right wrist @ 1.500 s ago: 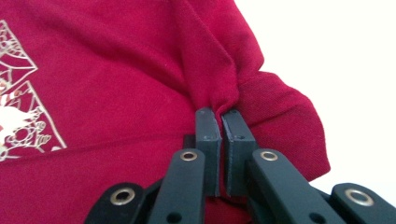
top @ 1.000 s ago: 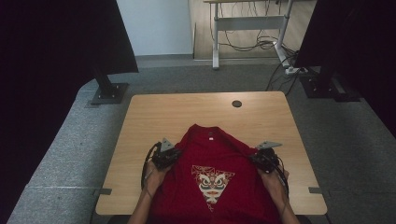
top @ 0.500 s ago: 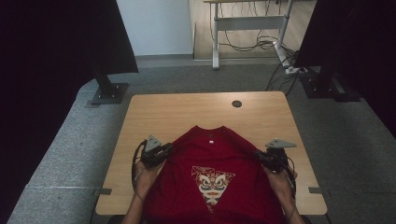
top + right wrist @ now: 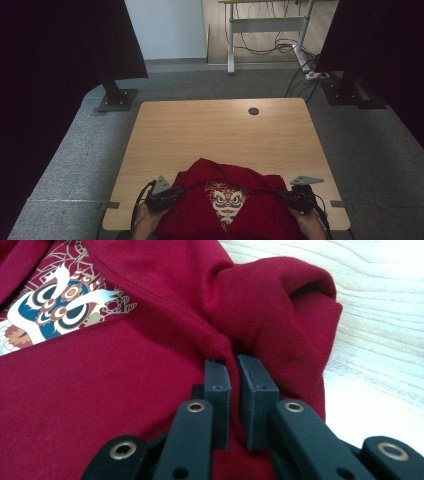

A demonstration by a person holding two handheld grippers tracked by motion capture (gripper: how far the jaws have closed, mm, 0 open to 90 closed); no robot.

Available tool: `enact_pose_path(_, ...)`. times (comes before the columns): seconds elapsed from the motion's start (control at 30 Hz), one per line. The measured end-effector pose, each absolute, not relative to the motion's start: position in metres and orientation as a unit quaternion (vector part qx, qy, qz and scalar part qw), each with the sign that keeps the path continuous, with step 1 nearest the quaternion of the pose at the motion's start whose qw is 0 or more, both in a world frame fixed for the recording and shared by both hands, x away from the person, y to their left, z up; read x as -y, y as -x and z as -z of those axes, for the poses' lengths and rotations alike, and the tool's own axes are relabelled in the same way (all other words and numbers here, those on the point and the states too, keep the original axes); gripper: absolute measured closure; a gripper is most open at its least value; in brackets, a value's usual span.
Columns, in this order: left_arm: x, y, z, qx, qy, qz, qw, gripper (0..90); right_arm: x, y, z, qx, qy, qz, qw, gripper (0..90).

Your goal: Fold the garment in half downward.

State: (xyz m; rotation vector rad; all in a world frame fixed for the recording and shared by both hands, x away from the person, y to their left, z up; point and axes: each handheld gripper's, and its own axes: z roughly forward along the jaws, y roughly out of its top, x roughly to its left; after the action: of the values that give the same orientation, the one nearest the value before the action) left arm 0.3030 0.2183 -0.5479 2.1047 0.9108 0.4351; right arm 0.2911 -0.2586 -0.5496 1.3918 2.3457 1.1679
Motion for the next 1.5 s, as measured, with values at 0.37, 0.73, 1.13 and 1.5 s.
enact_pose_path(0.37, -0.214, -0.343, 0.55, -0.366, -0.824, -0.19, 0.39, 78.1, 0.257, -0.312, 0.551, -0.786, -0.466, -0.388, 0.118, 88.1)
enact_pose_path(0.73, -0.206, -0.397, 0.551, -0.401, -0.803, -0.203, 0.391, 78.6, 0.25, -0.364, 0.55, -0.773, -0.491, -0.375, 0.146, 88.5)
enact_pose_path(1.13, -0.212, -0.416, 0.536, -0.436, -0.779, -0.235, 0.384, 80.2, 0.25, -0.39, 0.535, -0.752, -0.506, -0.378, 0.187, 88.6)
enact_pose_path(1.5, -0.247, -0.342, 0.508, -0.406, -0.783, -0.24, 0.405, 80.1, 0.27, -0.333, 0.498, -0.746, -0.482, -0.414, 0.201, 88.6)
